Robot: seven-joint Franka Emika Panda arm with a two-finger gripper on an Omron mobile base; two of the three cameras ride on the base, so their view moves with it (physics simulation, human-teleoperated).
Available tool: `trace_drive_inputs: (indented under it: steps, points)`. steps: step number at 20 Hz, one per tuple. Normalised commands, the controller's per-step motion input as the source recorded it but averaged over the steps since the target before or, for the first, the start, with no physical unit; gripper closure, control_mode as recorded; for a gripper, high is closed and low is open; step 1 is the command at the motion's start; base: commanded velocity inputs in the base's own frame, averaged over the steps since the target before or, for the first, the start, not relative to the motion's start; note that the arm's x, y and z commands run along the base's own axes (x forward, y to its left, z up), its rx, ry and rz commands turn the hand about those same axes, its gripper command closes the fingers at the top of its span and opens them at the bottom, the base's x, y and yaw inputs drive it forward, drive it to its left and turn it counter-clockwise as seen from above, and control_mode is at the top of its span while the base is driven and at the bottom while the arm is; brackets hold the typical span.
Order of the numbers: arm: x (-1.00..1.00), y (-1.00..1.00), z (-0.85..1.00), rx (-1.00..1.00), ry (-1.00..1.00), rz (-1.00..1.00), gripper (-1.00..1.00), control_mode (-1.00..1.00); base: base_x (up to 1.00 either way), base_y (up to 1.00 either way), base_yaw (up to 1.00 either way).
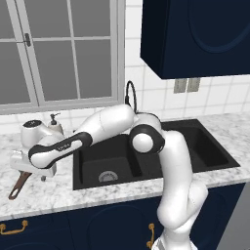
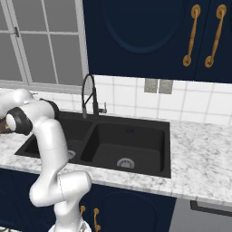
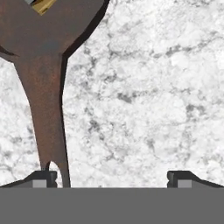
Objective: Pick the pan and sponge and place them into the sink. Then turn on the water.
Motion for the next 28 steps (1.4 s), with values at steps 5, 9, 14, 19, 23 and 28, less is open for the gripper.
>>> trace_drive_inputs:
  steps: [5, 9, 14, 19, 23, 28]
  points:
    - [0.47, 0.15, 0.01, 0.00, 0.01, -0.03, -1.00, -1.00, 0.00, 0.00, 0.00]
    - [0.13, 0.16, -0.06, 0.00, 0.04, -0.03, -1.00, -1.00, 0.00, 0.00, 0.00]
    - [0.01, 0.24, -0.07, 0.00, 0.01, -0.02, -1.00, -1.00, 0.00, 0.00, 0.00]
    - [0.02, 0.15, -0.04, -0.01, 0.00, 0.00, -1.00, -1.00, 0.00, 0.00, 0.00]
    - [0.00, 0.00, -0.14, -0.03, 0.00, 0.00, -1.00, -1.00, 0.00, 0.00, 0.00]
    - [0.01, 0.04, -0.29, -0.03, 0.00, 0.00, -1.00, -1.00, 0.00, 0.00, 0.00]
